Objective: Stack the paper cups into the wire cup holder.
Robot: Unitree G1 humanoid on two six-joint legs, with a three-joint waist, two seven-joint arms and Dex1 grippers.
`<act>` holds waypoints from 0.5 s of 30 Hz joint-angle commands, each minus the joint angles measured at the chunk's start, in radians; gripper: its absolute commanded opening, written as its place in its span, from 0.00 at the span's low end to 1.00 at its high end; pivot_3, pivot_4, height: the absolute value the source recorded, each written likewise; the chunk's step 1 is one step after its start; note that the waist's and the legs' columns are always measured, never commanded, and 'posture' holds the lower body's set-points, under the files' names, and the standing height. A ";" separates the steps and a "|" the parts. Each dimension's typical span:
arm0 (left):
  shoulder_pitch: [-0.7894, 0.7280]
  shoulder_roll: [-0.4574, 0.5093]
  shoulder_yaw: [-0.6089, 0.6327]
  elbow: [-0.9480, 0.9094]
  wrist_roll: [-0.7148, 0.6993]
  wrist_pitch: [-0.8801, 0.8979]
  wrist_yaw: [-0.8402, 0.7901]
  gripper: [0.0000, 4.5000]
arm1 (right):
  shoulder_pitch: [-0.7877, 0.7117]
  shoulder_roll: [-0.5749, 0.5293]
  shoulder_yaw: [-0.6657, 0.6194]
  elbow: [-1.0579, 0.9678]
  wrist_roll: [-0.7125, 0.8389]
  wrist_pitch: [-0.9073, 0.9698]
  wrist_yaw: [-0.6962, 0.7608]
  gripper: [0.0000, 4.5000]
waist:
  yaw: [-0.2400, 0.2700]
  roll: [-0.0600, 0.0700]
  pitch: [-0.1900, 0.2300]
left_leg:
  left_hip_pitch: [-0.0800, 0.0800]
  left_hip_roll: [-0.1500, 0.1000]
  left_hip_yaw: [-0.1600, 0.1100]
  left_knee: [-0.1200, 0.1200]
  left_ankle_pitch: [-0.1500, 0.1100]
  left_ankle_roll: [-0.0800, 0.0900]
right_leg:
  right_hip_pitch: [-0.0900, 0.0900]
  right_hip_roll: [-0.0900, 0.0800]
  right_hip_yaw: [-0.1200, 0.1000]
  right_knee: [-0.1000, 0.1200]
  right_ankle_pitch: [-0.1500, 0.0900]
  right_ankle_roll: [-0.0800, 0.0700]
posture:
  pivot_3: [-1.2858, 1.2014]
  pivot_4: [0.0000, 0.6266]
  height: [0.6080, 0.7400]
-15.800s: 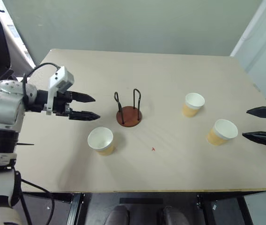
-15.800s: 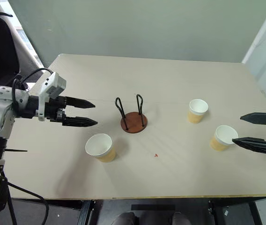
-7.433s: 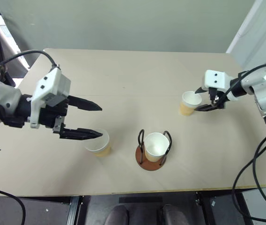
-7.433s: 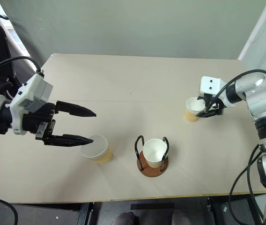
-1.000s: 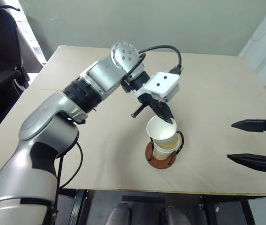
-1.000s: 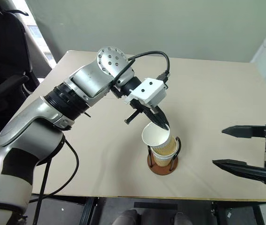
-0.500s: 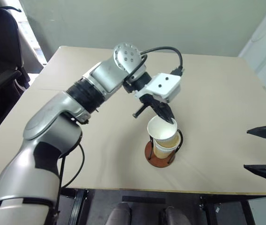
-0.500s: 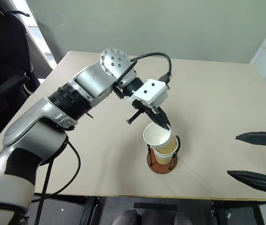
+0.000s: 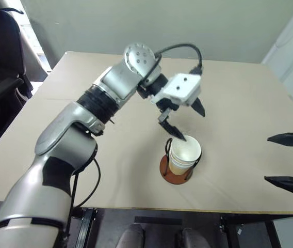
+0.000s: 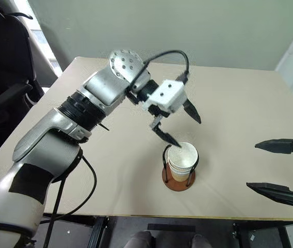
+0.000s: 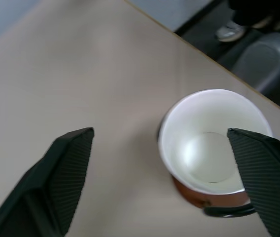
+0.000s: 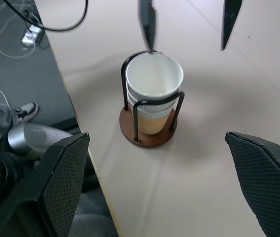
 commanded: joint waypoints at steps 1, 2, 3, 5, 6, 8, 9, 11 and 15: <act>0.015 0.070 0.160 0.029 0.027 0.049 -0.012 1.00 | -0.030 -0.030 0.072 0.065 -0.035 -0.060 0.006 1.00 | -0.002 0.001 0.000 | 0.000 0.000 0.000 0.000 0.000 0.000 | 0.000 0.000 0.000 0.000 0.000 0.001 | 0.52 0.24 1.00; 0.041 0.123 0.203 0.045 0.032 0.078 -0.006 1.00 | -0.030 -0.039 0.096 0.086 -0.054 -0.069 0.014 1.00 | -0.005 0.001 -0.001 | 0.000 0.000 0.000 0.000 0.000 0.000 | 0.000 0.000 0.000 0.000 -0.001 0.001 | 0.52 0.24 1.00; 0.059 0.155 0.235 0.053 0.040 0.099 -0.003 1.00 | -0.028 -0.045 0.111 0.101 -0.069 -0.076 0.022 1.00 | -0.012 0.003 -0.002 | 0.001 0.000 0.001 0.000 0.000 0.000 | 0.000 0.001 0.000 0.000 -0.001 0.001 | 0.52 0.24 1.00; 0.138 0.289 0.277 0.021 0.006 0.159 -0.024 1.00 | -0.042 -0.057 0.118 0.152 -0.072 -0.076 0.047 1.00 | -0.025 0.006 -0.003 | 0.003 0.000 0.003 -0.002 0.000 0.000 | -0.001 0.002 0.001 0.000 -0.001 0.002 | 0.52 0.24 1.00; 0.187 0.363 0.290 -0.026 -0.033 0.210 -0.031 1.00 | -0.045 -0.064 0.118 0.178 -0.078 -0.078 0.065 1.00 | -0.033 0.006 -0.003 | 0.004 0.001 0.005 -0.003 0.000 0.000 | -0.001 0.003 0.001 0.000 -0.002 0.002 | 0.52 0.24 1.00; 0.242 0.434 0.309 -0.092 -0.073 0.276 -0.034 1.00 | -0.047 -0.071 0.122 0.207 -0.094 -0.083 0.090 1.00 | -0.036 0.005 -0.003 | 0.008 0.001 0.010 -0.008 0.000 0.000 | -0.002 0.005 0.001 0.000 -0.003 0.003 | 0.52 0.24 1.00; 0.305 0.502 0.340 -0.155 -0.108 0.329 -0.034 1.00 | -0.026 -0.074 0.139 0.219 -0.128 -0.096 0.106 1.00 | -0.033 0.004 -0.002 | 0.007 0.000 0.011 -0.007 0.000 0.000 | -0.002 0.005 0.000 0.000 -0.003 0.003 | 0.52 0.24 1.00; 0.403 0.591 0.403 -0.251 -0.129 0.420 -0.034 1.00 | 0.012 -0.081 0.159 0.232 -0.180 -0.111 0.146 1.00 | -0.023 0.004 -0.003 | 0.007 -0.001 0.006 -0.007 0.000 0.000 | -0.003 0.004 0.001 -0.002 -0.003 0.003 | 0.52 0.24 1.00; 0.543 0.689 0.519 -0.375 -0.153 0.551 -0.011 1.00 | 0.009 -0.098 0.169 0.277 -0.216 -0.137 0.193 1.00 | -0.013 0.003 -0.003 | 0.007 -0.003 -0.002 -0.007 0.000 0.000 | 0.000 0.000 0.000 -0.001 -0.006 -0.002 | 0.52 0.24 1.00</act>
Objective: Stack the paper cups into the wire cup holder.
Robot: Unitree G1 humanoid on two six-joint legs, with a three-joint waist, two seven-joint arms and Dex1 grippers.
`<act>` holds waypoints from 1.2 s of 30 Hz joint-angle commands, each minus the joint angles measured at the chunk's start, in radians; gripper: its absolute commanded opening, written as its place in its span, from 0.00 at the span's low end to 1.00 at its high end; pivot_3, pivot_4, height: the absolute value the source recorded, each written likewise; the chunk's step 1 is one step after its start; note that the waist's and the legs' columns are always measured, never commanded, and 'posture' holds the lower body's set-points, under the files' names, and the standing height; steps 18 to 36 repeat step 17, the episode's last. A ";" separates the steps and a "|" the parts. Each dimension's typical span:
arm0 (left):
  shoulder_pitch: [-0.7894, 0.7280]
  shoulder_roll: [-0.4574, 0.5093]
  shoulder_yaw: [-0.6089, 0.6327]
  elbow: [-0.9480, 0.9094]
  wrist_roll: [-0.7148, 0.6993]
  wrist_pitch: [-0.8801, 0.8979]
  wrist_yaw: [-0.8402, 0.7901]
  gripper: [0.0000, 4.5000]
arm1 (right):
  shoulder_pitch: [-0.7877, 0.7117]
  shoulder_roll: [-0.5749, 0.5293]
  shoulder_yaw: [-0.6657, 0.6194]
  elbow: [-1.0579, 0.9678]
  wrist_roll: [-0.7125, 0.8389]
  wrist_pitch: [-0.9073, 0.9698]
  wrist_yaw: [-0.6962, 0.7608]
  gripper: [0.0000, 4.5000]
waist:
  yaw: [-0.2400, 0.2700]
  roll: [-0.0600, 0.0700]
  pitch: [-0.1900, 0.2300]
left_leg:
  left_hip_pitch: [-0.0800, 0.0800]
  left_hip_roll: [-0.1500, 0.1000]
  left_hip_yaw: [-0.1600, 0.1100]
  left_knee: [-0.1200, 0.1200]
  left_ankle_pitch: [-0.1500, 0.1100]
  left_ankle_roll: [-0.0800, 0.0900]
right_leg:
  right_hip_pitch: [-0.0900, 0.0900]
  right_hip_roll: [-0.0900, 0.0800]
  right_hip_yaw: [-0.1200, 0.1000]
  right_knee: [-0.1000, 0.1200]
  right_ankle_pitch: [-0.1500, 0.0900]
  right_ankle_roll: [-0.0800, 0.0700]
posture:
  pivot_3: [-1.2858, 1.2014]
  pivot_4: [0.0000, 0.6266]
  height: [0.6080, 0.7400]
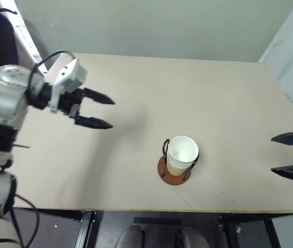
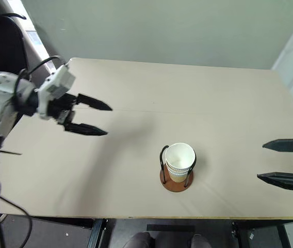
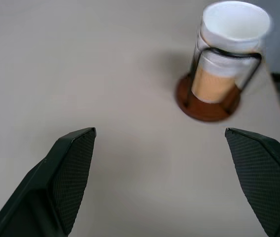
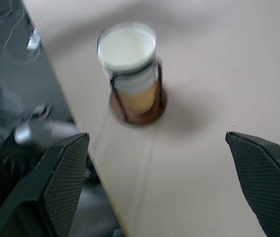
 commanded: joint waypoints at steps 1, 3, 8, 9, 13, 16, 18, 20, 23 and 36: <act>0.093 0.086 0.142 -0.122 -0.045 0.102 -0.006 1.00 | -0.039 -0.030 0.002 0.057 -0.024 -0.030 0.035 1.00 | 0.000 0.001 0.000 | 0.000 0.000 -0.001 0.000 0.000 0.000 | 0.000 0.000 0.000 0.000 0.000 0.000 | 0.52 0.24 1.00; 0.160 0.124 0.206 -0.138 -0.053 0.135 0.006 1.00 | -0.064 -0.034 0.031 0.073 -0.028 -0.034 0.028 1.00 | -0.008 0.001 0.000 | 0.004 0.001 0.000 -0.002 0.001 -0.001 | 0.002 0.000 0.000 0.002 -0.001 -0.001 | 0.52 0.24 1.00; 0.254 0.141 0.275 -0.178 -0.028 0.166 0.034 1.00 | -0.111 -0.022 0.069 0.061 0.007 -0.011 0.021 1.00 | -0.012 0.000 0.000 | 0.011 0.001 0.000 -0.007 0.002 -0.003 | 0.007 0.001 0.000 0.003 -0.002 -0.005 | 0.52 0.24 1.00; 0.272 0.146 0.288 -0.195 -0.034 0.181 0.033 1.00 | -0.118 -0.021 0.079 0.063 0.008 -0.010 0.021 1.00 | -0.013 0.000 0.000 | 0.011 0.001 0.000 -0.007 0.002 -0.003 | 0.007 0.001 0.000 0.003 -0.003 -0.005 | 0.52 0.24 1.00; 0.325 0.160 0.331 -0.240 -0.038 0.210 0.046 1.00 | -0.150 -0.038 0.126 0.098 -0.005 -0.026 0.028 1.00 | -0.016 0.000 0.000 | 0.010 0.001 0.000 -0.009 0.002 -0.004 | 0.005 0.001 0.000 0.002 -0.003 -0.006 | 0.52 0.24 1.00; 0.357 0.160 0.354 -0.260 -0.033 0.220 0.059 1.00 | -0.184 -0.051 0.162 0.126 -0.020 -0.053 0.033 1.00 | -0.017 0.000 0.000 | 0.010 0.002 0.000 -0.011 0.002 -0.004 | 0.004 0.001 0.000 0.002 -0.003 -0.006 | 0.52 0.24 1.00; 0.368 0.159 0.360 -0.270 -0.033 0.223 0.062 1.00 | -0.196 -0.054 0.174 0.134 -0.023 -0.059 0.032 1.00 | -0.017 0.000 0.000 | 0.010 0.002 0.000 -0.011 0.002 -0.004 | 0.003 0.000 0.000 0.002 -0.003 -0.006 | 0.52 0.24 1.00; 0.368 0.159 0.360 -0.270 -0.033 0.223 0.062 1.00 | -0.196 -0.054 0.174 0.134 -0.023 -0.059 0.032 1.00 | -0.017 0.000 0.000 | 0.010 0.002 0.000 -0.011 0.002 -0.004 | 0.003 0.000 0.000 0.002 -0.003 -0.006 | 0.52 0.24 1.00; 0.368 0.159 0.360 -0.270 -0.033 0.223 0.062 1.00 | -0.196 -0.054 0.174 0.134 -0.023 -0.059 0.032 1.00 | -0.017 0.000 0.000 | 0.010 0.002 0.000 -0.011 0.002 -0.004 | 0.003 0.000 0.000 0.002 -0.003 -0.006 | 0.52 0.24 1.00; 0.368 0.159 0.360 -0.270 -0.033 0.223 0.062 1.00 | -0.196 -0.054 0.174 0.134 -0.023 -0.059 0.032 1.00 | -0.017 0.000 0.000 | 0.010 0.002 0.000 -0.011 0.002 -0.004 | 0.003 0.000 0.000 0.002 -0.003 -0.006 | 0.52 0.24 1.00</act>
